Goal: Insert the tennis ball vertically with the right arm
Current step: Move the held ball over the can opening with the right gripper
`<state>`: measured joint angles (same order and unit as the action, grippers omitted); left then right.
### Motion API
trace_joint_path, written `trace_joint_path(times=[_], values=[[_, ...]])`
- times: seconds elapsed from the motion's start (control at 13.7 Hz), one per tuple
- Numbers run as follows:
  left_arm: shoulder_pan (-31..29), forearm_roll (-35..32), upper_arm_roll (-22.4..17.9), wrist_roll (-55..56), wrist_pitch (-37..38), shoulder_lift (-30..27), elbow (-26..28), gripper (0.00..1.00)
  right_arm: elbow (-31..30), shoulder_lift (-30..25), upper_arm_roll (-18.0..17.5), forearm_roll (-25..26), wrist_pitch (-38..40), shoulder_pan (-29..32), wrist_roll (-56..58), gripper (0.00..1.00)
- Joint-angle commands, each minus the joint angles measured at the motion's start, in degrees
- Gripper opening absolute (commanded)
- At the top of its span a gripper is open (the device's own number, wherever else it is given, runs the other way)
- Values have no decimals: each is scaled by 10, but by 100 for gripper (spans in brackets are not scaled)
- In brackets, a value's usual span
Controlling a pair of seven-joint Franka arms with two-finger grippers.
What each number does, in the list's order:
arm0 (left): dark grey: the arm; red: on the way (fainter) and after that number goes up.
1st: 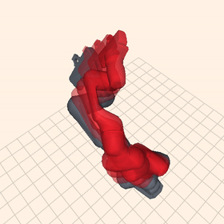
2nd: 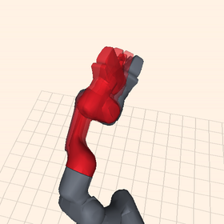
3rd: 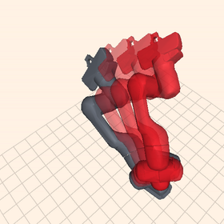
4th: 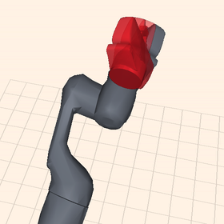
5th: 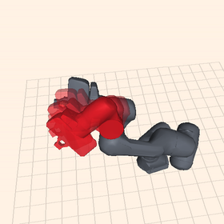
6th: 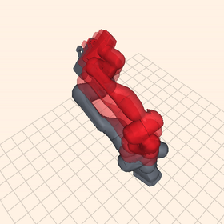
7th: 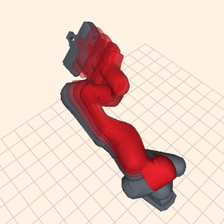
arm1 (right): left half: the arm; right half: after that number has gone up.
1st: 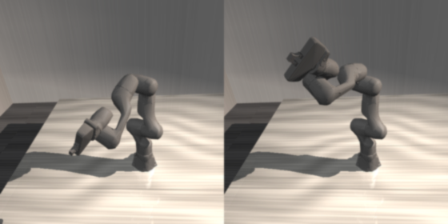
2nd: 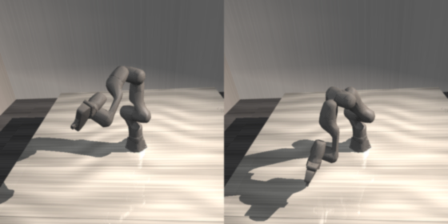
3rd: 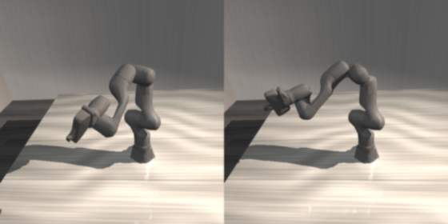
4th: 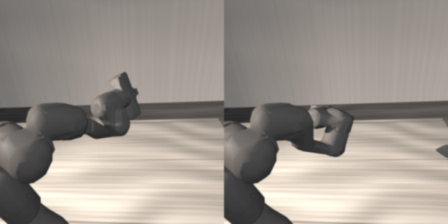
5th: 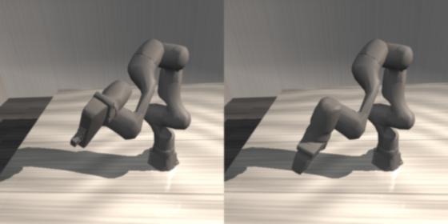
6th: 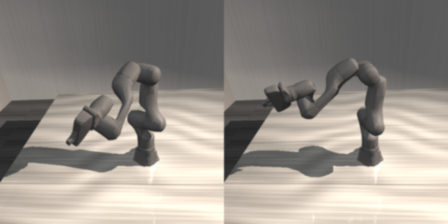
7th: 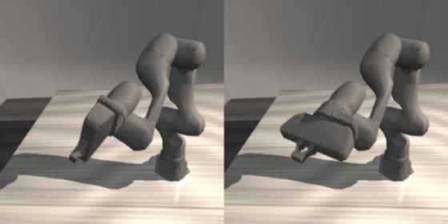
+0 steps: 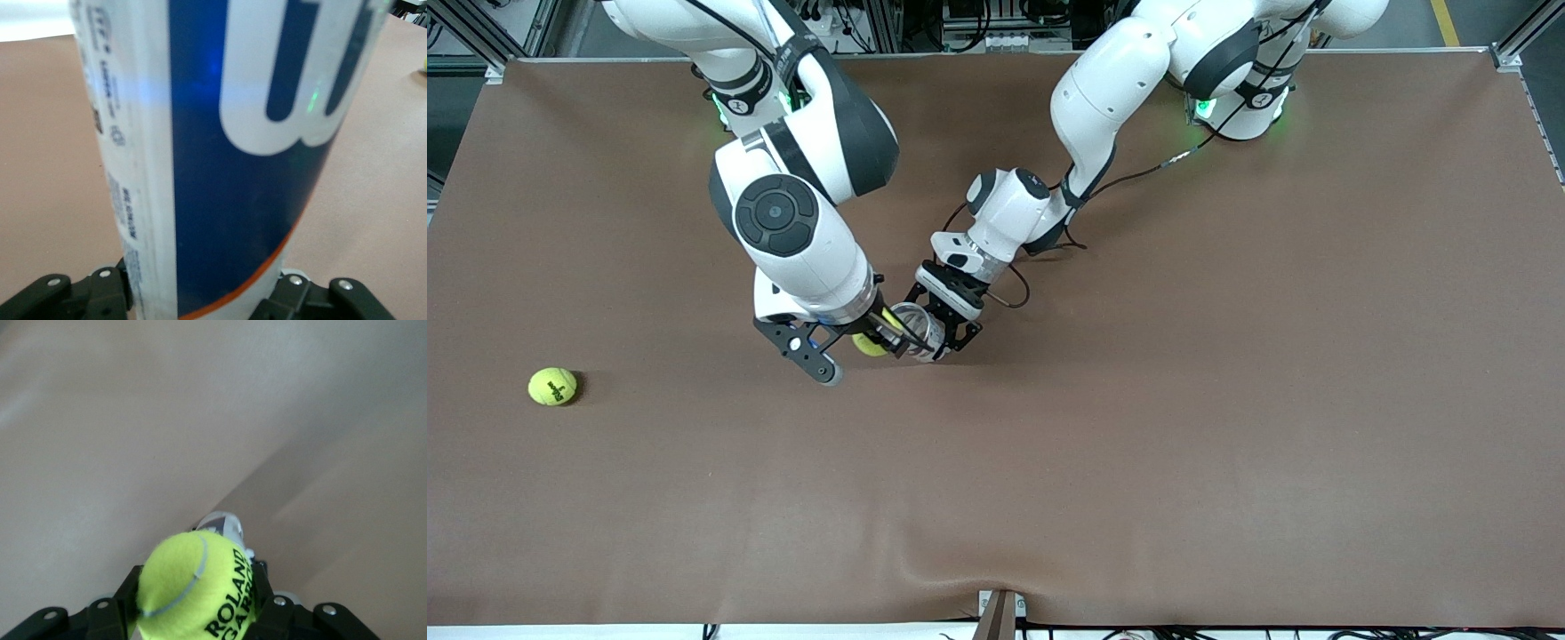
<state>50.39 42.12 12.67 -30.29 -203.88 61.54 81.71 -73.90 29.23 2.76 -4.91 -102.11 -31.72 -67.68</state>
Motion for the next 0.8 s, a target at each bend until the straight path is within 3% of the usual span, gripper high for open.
trace_joint_path(times=[0.0,0.73], values=[[33,10,-28,8,2,29,-27,66,-2,-3,5,-33,7,0,11,0],[36,11,-29,8,2,35,-23,66,-13,29,4,-36,31,-12,18,0]])
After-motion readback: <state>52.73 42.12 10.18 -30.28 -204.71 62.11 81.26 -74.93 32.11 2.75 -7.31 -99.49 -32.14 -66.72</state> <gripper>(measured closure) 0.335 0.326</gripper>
